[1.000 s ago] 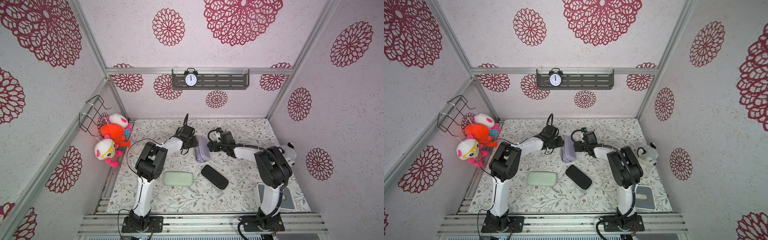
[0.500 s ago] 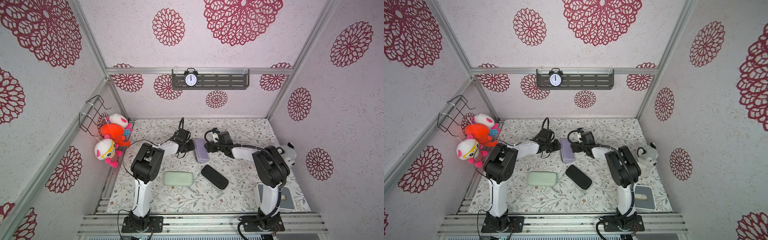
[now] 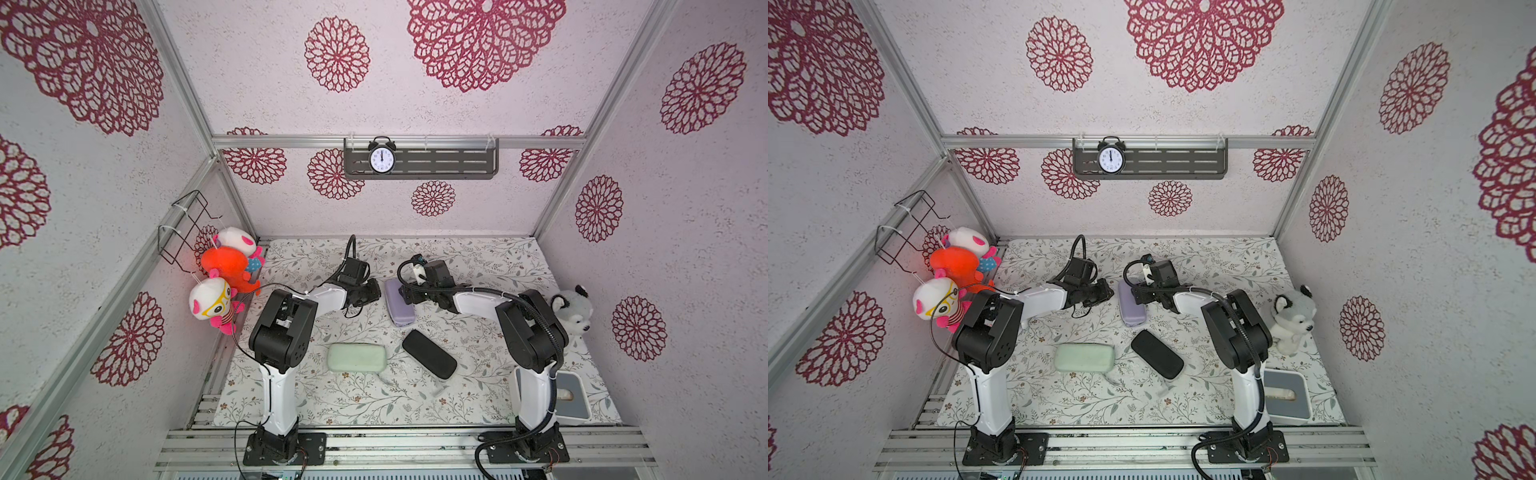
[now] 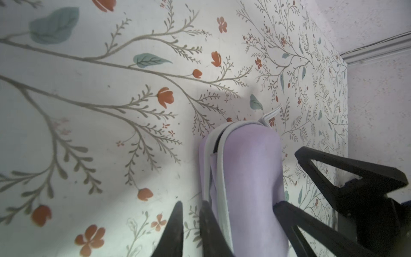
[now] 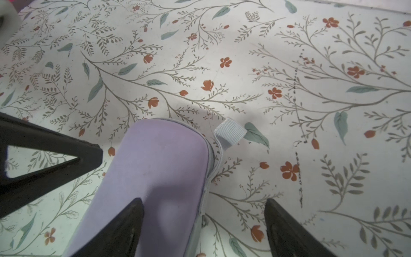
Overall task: Put umbrellas into zippered umbrella sleeves
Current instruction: Close the umbrella sleeve at the center of the board, then pick up the umbrella sleeve at the center of the board.
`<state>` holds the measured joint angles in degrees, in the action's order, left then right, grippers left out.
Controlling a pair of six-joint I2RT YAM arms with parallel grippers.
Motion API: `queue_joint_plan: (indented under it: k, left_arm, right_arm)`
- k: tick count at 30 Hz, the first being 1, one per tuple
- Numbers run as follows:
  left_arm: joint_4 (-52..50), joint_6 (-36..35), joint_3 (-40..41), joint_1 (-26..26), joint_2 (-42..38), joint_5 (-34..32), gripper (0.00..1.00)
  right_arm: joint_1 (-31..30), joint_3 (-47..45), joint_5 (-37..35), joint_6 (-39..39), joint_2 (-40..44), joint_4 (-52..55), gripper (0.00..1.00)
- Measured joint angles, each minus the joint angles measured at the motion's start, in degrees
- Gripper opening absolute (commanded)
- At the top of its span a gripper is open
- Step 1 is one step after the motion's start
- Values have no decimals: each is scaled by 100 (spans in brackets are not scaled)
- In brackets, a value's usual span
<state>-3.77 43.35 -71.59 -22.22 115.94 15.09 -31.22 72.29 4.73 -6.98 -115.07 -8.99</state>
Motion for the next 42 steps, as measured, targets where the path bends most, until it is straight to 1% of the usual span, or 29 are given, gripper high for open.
queue_joint_plan:
  k: [1, 2, 3, 4, 6, 7, 10, 17, 18, 19, 21, 23, 26, 30, 31, 35, 37, 38, 39, 40, 42]
  left_arm:
    - [146, 63, 66, 0, 0, 109, 25]
    - [299, 116, 153, 0, 0, 205, 29]
    - [439, 181, 262, -2, -9, 289, 37]
    - [535, 212, 382, -4, -22, 345, 43]
    - [588, 278, 560, -24, -68, 356, 53]
    - [579, 289, 640, -33, -120, 361, 56]
    - [691, 387, 717, -61, -203, 439, 58]
    - [1314, 608, 892, -105, -229, 542, 60]
    - [1469, 656, 1010, -116, -289, 535, 64]
    - [1554, 695, 1130, -118, -369, 514, 65]
    - [1506, 726, 1158, -129, -448, 483, 64]
    - [1519, 752, 1023, -127, -396, 511, 62]
    - [1700, 793, 820, -153, -149, 573, 60]
    - [1709, 813, 656, -197, 225, 625, 47]
    - [1773, 822, 632, -197, 273, 675, 45]
    - [1812, 844, 629, -201, 282, 734, 42]
    - [1849, 841, 658, -199, 282, 730, 39]
    - [1895, 846, 682, -195, 282, 745, 37]
    - [1985, 876, 728, -173, 282, 793, 30]
    - [2114, 903, 789, -131, 282, 863, 26]
    - [2428, 953, 957, -13, 282, 1040, 27]
  right_arm:
    - [-26, -2, -33, -7, 0, -2, 85]
    - [-44, -11, -59, -9, 0, -11, 85]
    - [-55, -44, -83, -13, 7, -48, 85]
    - [-61, -94, -111, -17, 17, -107, 85]
    - [-59, -205, -146, -61, 46, -236, 85]
    - [-59, -247, -151, -74, 59, -295, 84]
    - [-68, -262, -157, -118, 66, -317, 84]
    - [-219, -356, -302, -273, 66, -490, 83]
    - [-256, -356, -299, -317, 66, -492, 84]
    - [-302, -358, -297, -358, 66, -492, 83]
    - [-376, -380, -251, -468, 70, -514, 83]
    - [-411, -492, -177, -608, 111, -610, 83]
    - [-411, -654, 140, -737, 197, -688, 83]
    - [-398, -892, 525, -876, 315, -756, 83]
    - [-361, -964, 616, -922, 354, -776, 84]
    - [-116, -1248, 1167, -1097, 542, -804, 90]
    - [57, -1340, 1390, -1169, 603, -785, 91]
    - [168, -1362, 1513, -1222, 608, -782, 91]
    - [275, -1362, 1617, -1263, 605, -763, 91]
    - [358, -1360, 1698, -1290, 605, -737, 91]
    - [503, -1320, 1829, -1355, 592, -671, 91]
